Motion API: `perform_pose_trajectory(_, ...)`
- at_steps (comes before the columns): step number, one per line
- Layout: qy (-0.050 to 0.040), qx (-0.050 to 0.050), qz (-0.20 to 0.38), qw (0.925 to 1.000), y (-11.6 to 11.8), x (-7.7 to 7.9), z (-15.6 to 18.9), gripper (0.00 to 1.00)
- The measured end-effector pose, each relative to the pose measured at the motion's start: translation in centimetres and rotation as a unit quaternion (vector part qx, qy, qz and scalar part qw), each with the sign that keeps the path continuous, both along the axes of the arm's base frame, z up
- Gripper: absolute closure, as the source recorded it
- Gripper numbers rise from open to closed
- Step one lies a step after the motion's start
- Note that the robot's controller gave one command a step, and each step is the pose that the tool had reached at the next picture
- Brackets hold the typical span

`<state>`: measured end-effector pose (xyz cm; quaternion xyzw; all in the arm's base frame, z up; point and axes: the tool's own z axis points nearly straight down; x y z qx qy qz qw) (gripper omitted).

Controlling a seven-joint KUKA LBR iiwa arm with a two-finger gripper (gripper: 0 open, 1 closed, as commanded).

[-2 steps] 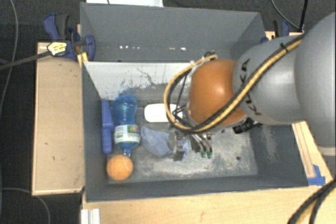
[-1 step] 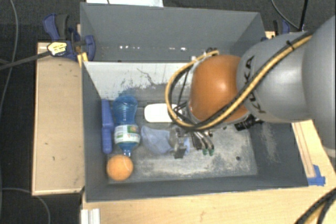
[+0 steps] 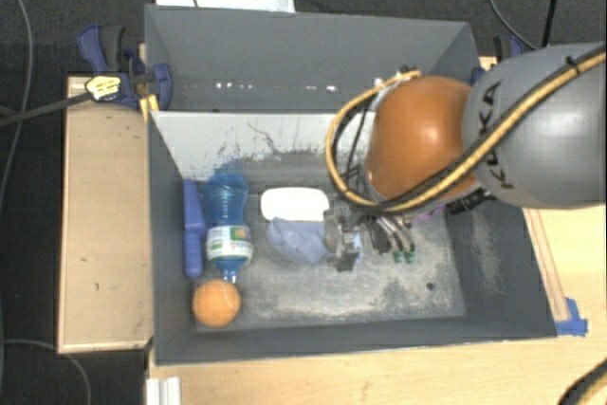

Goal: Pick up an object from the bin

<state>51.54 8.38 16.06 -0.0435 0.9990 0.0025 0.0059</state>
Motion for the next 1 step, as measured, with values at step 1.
perform_pose_trajectory(1,0.0056,-0.002,0.072,0.9974,-0.70,-0.16,3.05,1.00)
